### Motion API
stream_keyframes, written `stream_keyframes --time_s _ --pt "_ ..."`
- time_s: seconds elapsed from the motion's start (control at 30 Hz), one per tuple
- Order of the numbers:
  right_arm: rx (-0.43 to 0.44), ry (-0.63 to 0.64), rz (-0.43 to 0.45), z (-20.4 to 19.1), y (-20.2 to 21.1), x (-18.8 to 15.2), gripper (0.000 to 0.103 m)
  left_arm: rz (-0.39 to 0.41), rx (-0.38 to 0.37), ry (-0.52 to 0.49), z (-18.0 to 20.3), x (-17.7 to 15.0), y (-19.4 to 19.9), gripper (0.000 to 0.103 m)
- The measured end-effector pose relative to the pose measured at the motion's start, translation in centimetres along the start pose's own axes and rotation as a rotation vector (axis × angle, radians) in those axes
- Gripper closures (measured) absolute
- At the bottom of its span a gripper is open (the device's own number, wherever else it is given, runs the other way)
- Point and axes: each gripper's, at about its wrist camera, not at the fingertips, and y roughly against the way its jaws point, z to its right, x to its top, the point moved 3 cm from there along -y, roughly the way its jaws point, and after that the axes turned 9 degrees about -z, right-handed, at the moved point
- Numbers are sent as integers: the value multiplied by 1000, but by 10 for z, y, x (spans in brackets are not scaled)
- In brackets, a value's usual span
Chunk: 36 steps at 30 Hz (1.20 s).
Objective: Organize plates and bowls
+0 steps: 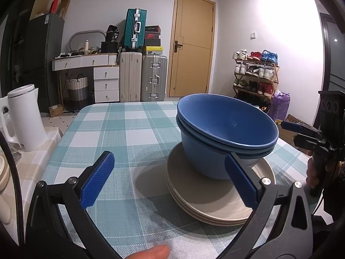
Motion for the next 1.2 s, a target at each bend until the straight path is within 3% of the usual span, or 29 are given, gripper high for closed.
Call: stream_keyframes --time_s 1.2 --pt "7 0 0 0 -2 -2 0 4 3 6 4 -3 7 1"
